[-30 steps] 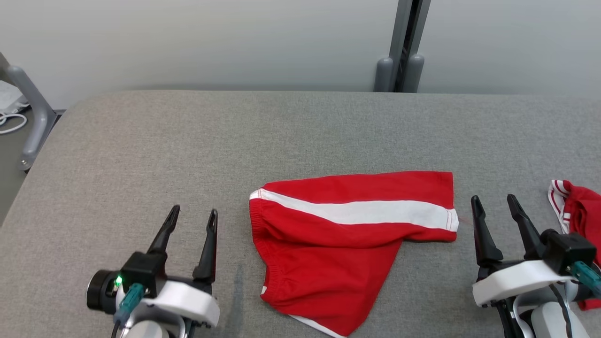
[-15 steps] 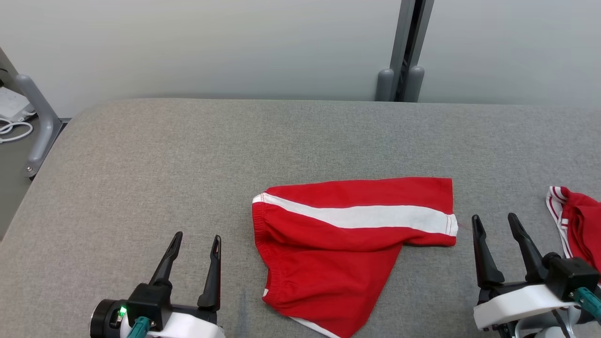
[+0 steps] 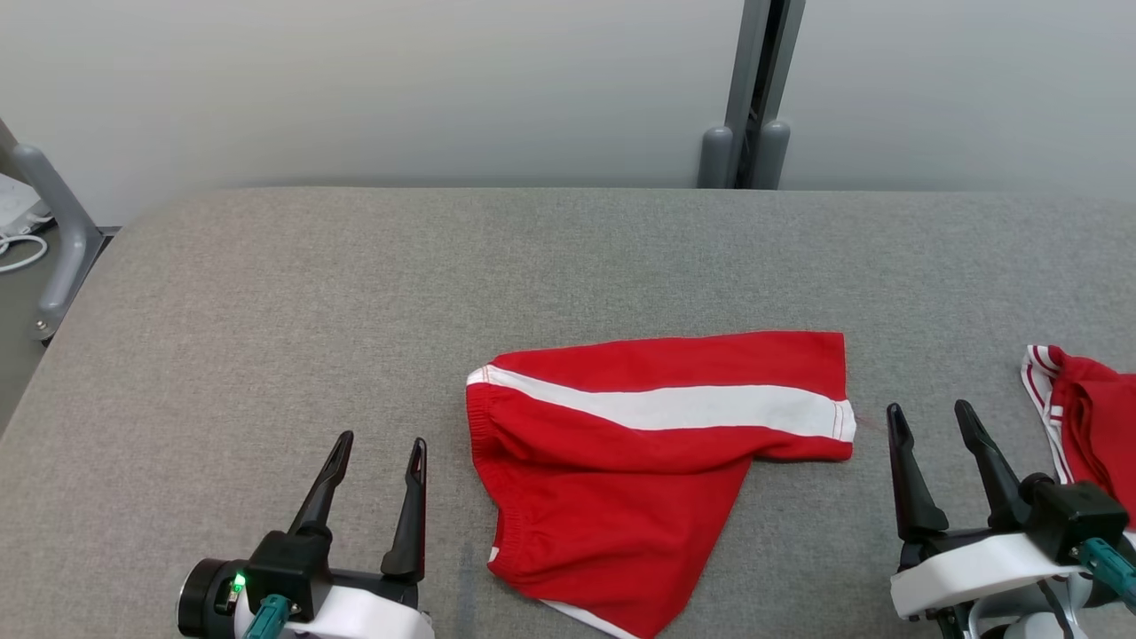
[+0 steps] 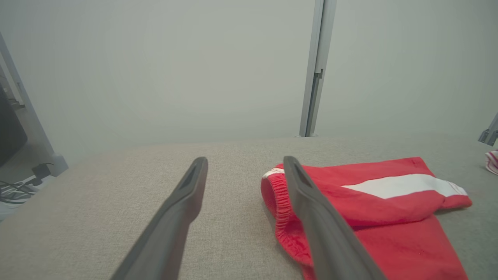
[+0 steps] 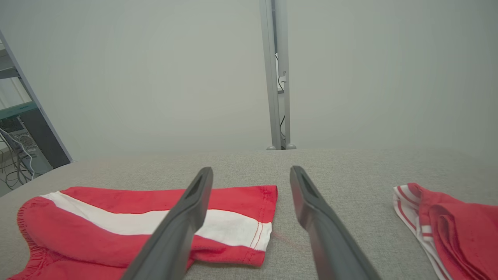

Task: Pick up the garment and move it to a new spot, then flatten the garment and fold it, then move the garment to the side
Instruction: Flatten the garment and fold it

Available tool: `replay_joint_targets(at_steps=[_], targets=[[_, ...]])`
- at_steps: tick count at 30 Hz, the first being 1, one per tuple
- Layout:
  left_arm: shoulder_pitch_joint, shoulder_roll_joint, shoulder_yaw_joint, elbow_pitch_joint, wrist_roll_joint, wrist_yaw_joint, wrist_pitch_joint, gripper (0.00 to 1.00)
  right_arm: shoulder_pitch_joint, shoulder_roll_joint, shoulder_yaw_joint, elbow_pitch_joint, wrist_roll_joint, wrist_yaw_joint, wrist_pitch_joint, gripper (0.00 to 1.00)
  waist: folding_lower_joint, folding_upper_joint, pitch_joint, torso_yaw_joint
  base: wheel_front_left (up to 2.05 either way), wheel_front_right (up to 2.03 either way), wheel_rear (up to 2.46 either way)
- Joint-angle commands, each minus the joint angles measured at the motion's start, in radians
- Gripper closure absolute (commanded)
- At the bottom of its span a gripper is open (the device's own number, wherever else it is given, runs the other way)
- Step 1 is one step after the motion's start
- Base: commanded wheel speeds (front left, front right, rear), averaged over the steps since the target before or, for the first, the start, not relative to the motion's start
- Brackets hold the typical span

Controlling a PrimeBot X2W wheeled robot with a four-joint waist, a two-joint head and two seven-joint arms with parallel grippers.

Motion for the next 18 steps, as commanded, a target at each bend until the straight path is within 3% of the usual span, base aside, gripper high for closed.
replay_joint_targets(at_steps=[1,9,18], targets=[[-0.017,0.003,0.002,-0.001,-0.002,-0.005,-0.003,0.00,-0.012,-0.002,-0.002,0.001,-0.002,0.000,-0.001,0.00,0.0000,-0.0001,0.008,-0.005,0.00,0.00,0.00],[-0.077,0.003,-0.007,0.016,-0.039,-0.025,-0.003,0.00,-0.050,-0.001,-0.008,0.038,-0.021,0.000,-0.001,0.00,0.0000,-0.0001,0.063,-0.025,0.00,0.00,0.00],[-0.264,0.003,0.003,0.167,-0.085,-0.115,-0.003,0.00,-0.090,0.000,0.002,0.040,-0.037,0.000,-0.001,0.00,0.0000,-0.0001,0.131,-0.058,0.00,0.00,0.00]])
